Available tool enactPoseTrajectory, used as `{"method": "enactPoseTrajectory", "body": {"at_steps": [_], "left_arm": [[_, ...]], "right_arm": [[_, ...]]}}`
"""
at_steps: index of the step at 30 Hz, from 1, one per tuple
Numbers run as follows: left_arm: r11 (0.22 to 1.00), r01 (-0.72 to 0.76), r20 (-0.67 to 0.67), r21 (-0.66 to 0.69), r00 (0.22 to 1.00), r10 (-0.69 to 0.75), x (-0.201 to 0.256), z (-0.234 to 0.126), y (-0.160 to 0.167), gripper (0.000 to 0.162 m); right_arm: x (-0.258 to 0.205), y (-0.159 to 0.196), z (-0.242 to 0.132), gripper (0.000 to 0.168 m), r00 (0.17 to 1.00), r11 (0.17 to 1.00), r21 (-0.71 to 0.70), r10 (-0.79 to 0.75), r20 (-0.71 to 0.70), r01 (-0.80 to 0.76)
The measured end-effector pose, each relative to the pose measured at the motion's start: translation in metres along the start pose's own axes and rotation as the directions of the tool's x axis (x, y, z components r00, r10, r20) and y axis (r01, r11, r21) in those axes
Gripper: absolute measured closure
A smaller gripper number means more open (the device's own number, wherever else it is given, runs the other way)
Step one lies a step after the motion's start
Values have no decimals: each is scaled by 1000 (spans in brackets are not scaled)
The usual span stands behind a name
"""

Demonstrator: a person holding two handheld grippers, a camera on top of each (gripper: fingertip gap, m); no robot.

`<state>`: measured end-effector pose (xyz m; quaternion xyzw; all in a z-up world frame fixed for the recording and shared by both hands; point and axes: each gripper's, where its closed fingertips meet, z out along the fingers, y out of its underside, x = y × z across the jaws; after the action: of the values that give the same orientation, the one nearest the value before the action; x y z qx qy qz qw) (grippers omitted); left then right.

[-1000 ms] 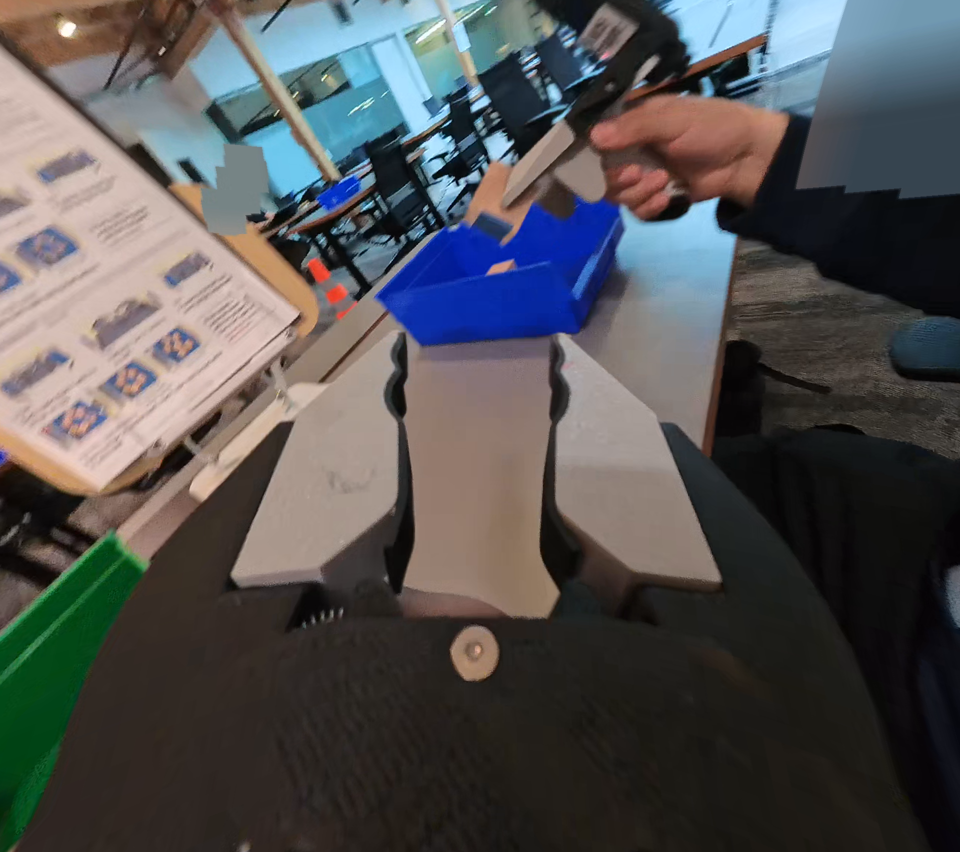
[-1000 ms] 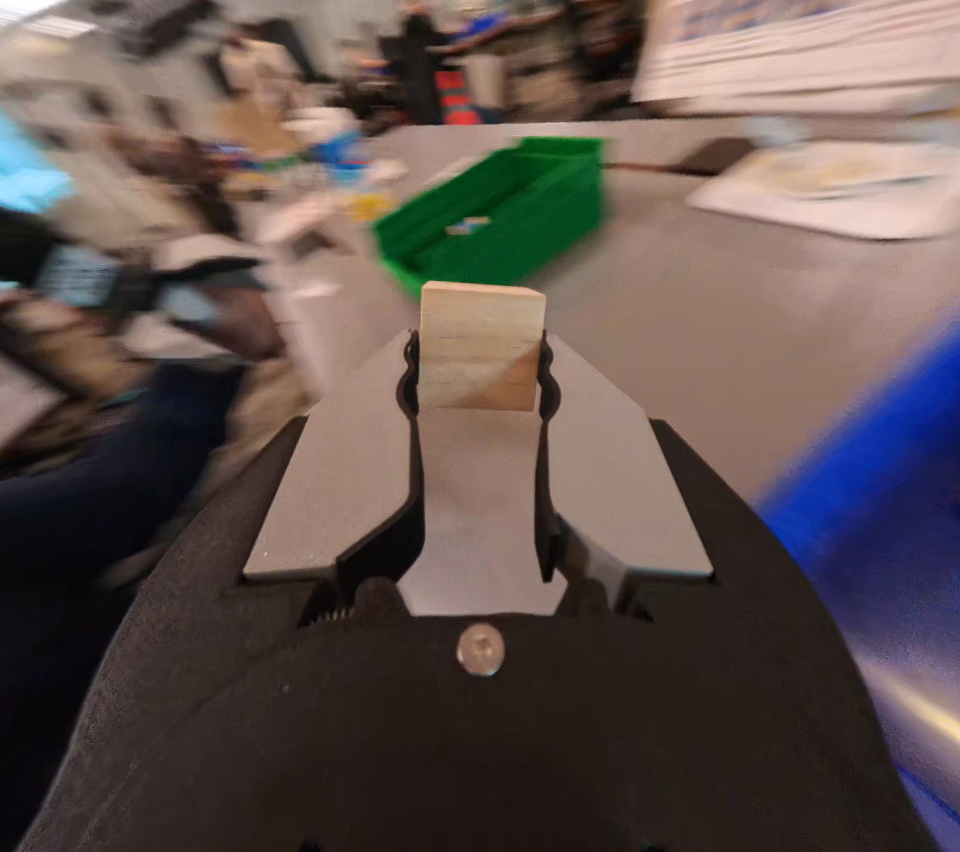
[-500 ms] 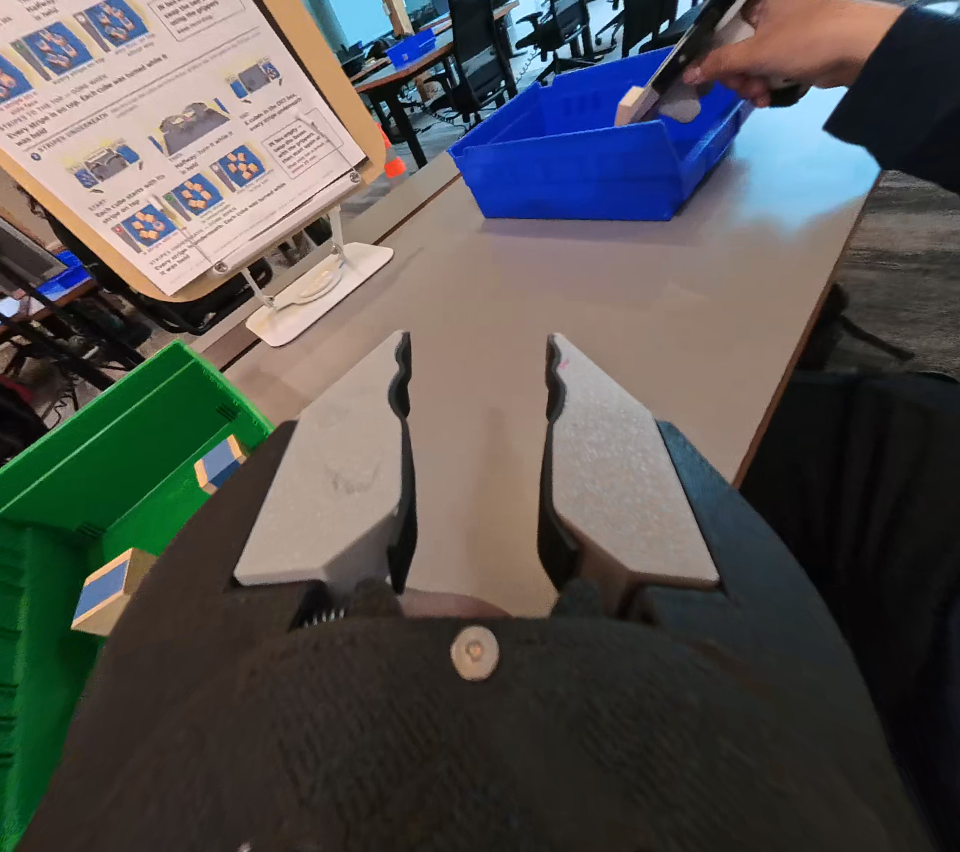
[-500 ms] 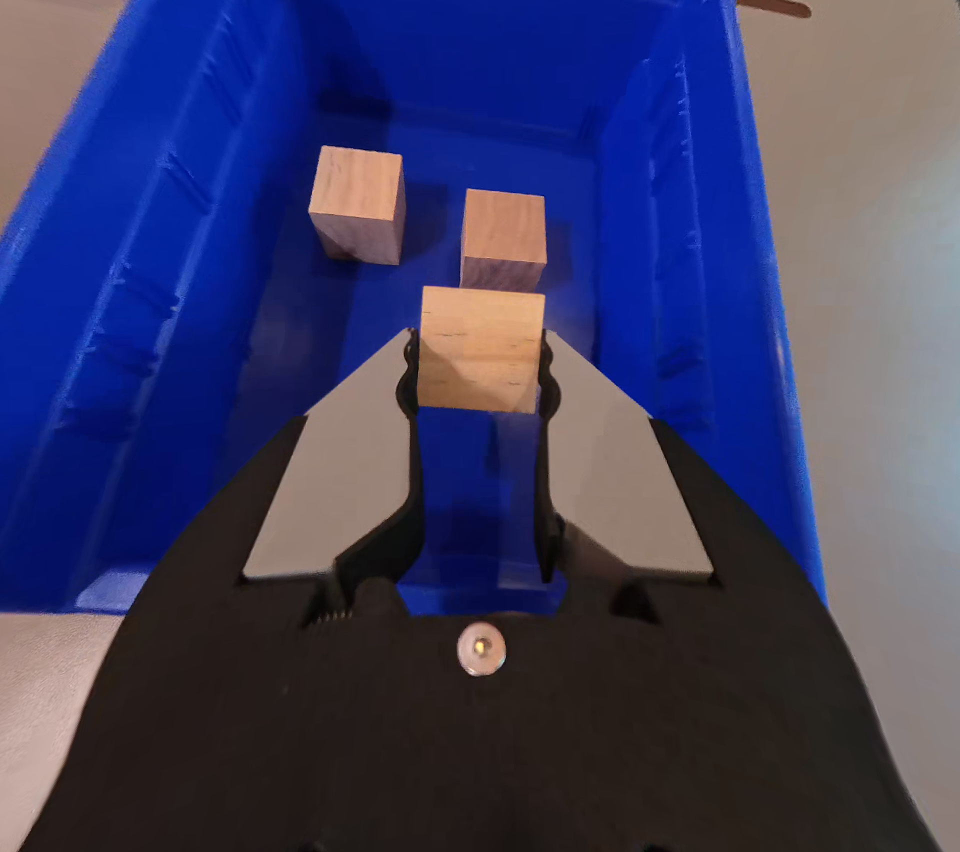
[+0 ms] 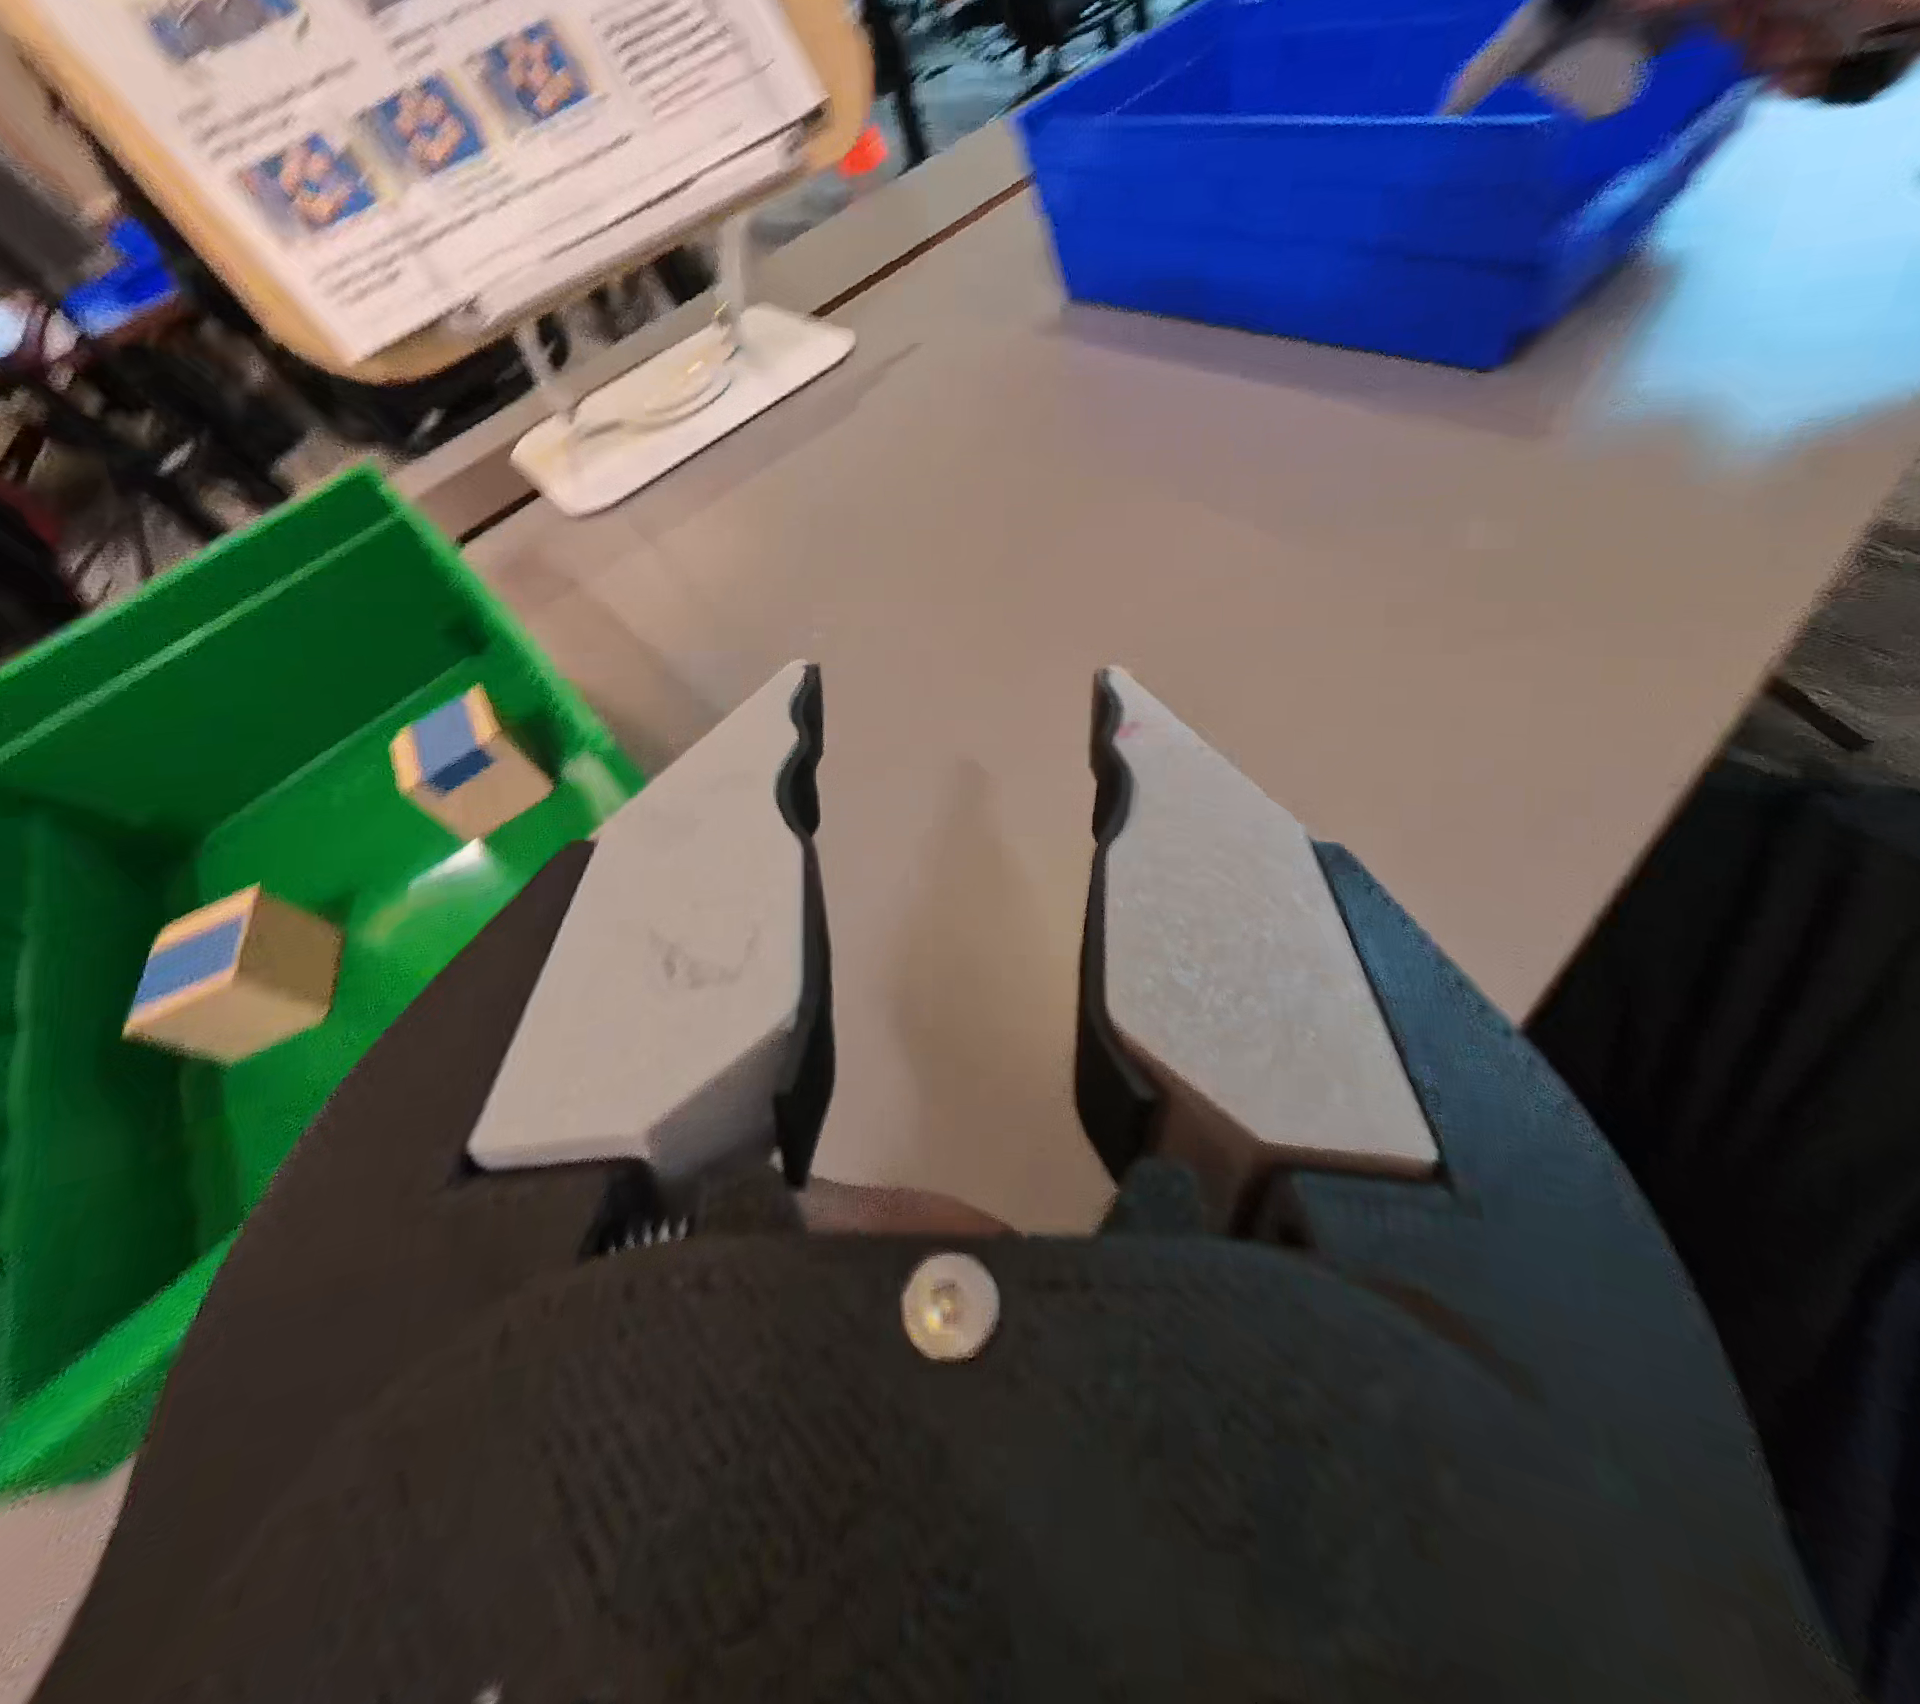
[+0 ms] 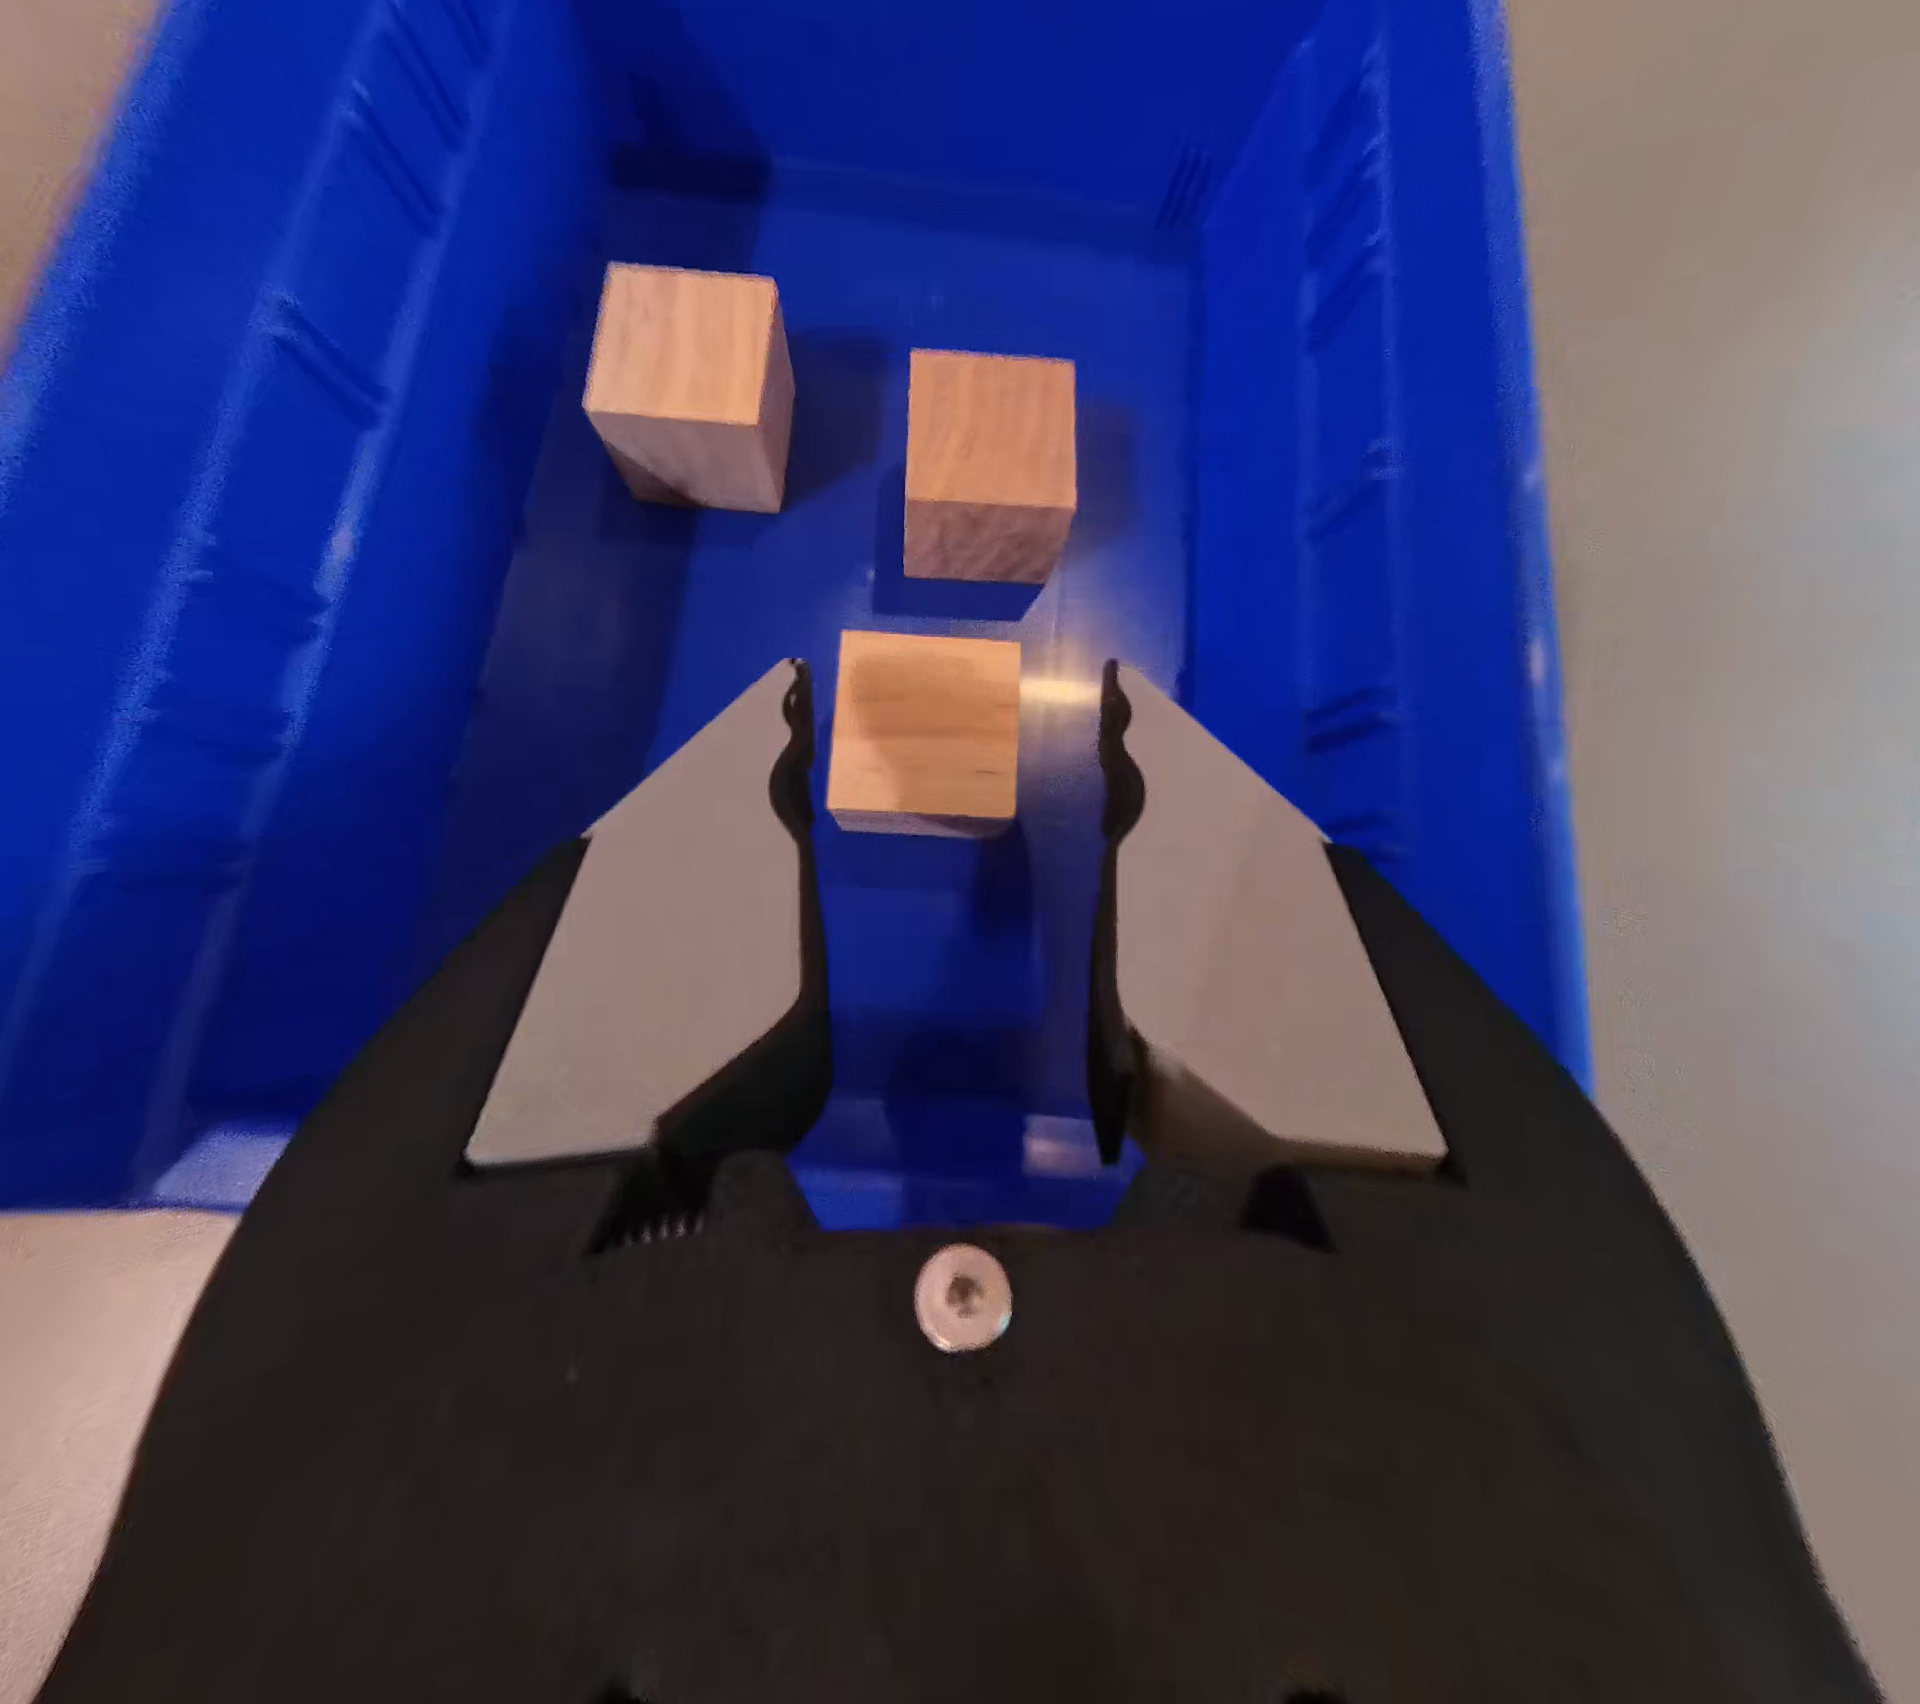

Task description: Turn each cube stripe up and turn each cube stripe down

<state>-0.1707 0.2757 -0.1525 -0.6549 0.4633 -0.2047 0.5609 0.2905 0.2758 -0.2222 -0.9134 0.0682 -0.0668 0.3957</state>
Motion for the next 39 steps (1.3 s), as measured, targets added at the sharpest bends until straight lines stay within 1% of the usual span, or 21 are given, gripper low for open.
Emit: {"method": "enactPoseTrajectory", "body": {"at_steps": [2,4,7,11,14,16,19,23,27,28,30,31,35,37,39], "left_arm": [[995,78,103,-63,992,-71,-27,0,11,112],[984,155,189,-90,973,-136,-55,-2,17,111],[969,227,246,-92,949,-199,-92,-3,16,110],[952,280,320,-122,919,-229,-141,5,14,107],[934,325,347,-151,902,-257,-168,22,14,106],[916,356,368,-182,889,-272,-184,40,18,106],[876,394,409,-279,874,-263,-201,70,38,102],[799,454,437,-396,858,-271,-210,106,74,100],[742,484,456,-463,848,-269,-211,128,104,100],[732,490,462,-474,846,-267,-211,132,111,102],[697,503,455,-511,846,-277,-209,136,122,116],[685,511,445,-519,846,-295,-208,137,125,120],[700,498,444,-512,851,-281,-213,135,124,120],[733,489,468,-473,844,-261,-220,129,116,120],[781,462,483,-420,843,-239,-225,122,102,120]], "right_arm": [[-4,-15,-19,115,1000,997,83,6,31,-9],[-10,-30,-39,117,998,985,172,6,65,-17],[-25,-47,-65,119,991,961,274,-10,130,-26],[-38,-56,-85,120,987,943,333,-48,154,-6],[-44,-60,-93,121,986,932,362,-69,152,9],[-47,-62,-97,121,984,928,371,-75,161,10],[-54,-63,-101,121,980,924,381,-87,181,12],[-56,-63,-102,121,980,923,384,-103,173,29],[-58,-64,-101,121,977,922,386,-106,186,27],[-59,-64,-100,121,976,923,384,-109,187,30],[-60,-63,-99,121,976,923,382,-116,186,37],[-60,-63,-99,121,975,924,381,-120,185,41],[-61,-64,-101,121,974,921,386,-126,188,45],[-62,-65,-103,121,973,919,391,-129,191,45],[-65,-65,-106,121,971,916,397,-135,197,47]]}}
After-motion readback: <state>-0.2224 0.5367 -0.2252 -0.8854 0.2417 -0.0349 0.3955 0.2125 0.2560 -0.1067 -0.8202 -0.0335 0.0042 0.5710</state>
